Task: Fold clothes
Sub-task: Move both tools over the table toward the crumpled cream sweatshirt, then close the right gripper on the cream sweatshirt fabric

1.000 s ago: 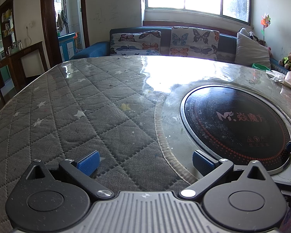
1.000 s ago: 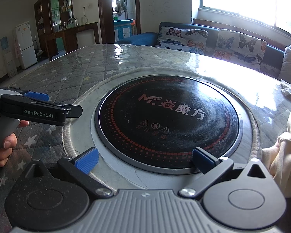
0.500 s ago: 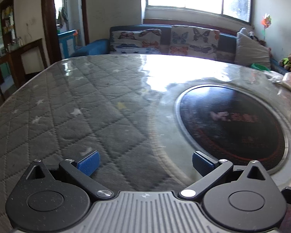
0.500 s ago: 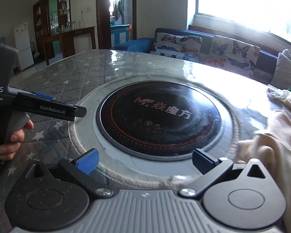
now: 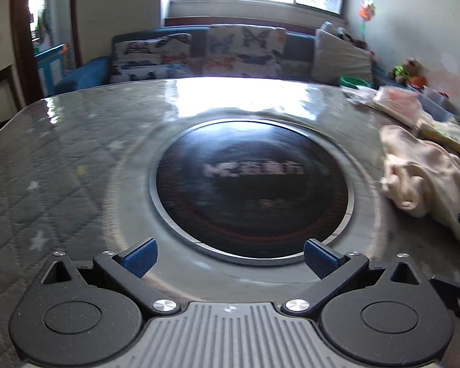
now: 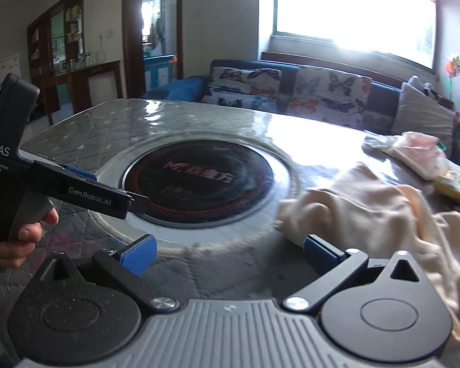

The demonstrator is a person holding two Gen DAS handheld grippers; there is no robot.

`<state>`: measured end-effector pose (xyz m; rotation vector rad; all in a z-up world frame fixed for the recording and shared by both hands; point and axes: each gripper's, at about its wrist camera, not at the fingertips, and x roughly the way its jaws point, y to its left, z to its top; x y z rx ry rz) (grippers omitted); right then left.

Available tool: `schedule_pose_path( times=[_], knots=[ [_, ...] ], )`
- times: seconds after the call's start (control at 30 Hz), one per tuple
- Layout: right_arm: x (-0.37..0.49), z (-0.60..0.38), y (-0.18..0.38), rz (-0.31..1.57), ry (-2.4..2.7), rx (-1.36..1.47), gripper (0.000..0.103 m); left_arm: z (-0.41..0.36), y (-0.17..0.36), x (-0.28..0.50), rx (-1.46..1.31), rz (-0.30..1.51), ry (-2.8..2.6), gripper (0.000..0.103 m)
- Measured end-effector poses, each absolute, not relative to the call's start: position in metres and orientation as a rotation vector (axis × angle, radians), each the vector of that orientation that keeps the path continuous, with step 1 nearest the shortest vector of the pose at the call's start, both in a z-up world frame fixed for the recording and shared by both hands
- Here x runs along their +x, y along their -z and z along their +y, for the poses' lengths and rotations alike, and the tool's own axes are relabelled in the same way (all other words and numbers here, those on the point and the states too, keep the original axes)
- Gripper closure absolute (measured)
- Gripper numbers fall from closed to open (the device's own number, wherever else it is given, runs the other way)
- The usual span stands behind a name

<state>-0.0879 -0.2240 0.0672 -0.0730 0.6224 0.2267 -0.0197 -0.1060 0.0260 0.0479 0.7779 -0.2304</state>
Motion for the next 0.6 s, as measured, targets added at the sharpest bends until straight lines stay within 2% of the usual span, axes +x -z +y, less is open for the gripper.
schedule_pose_path(
  times=[0.6],
  knots=[
    [-0.117, -0.293, -0.087, 0.549, -0.019, -0.033, 0.005, -0.191, -0.039, -0.024, 0.125, 0.811, 0.364, 0.000]
  ],
)
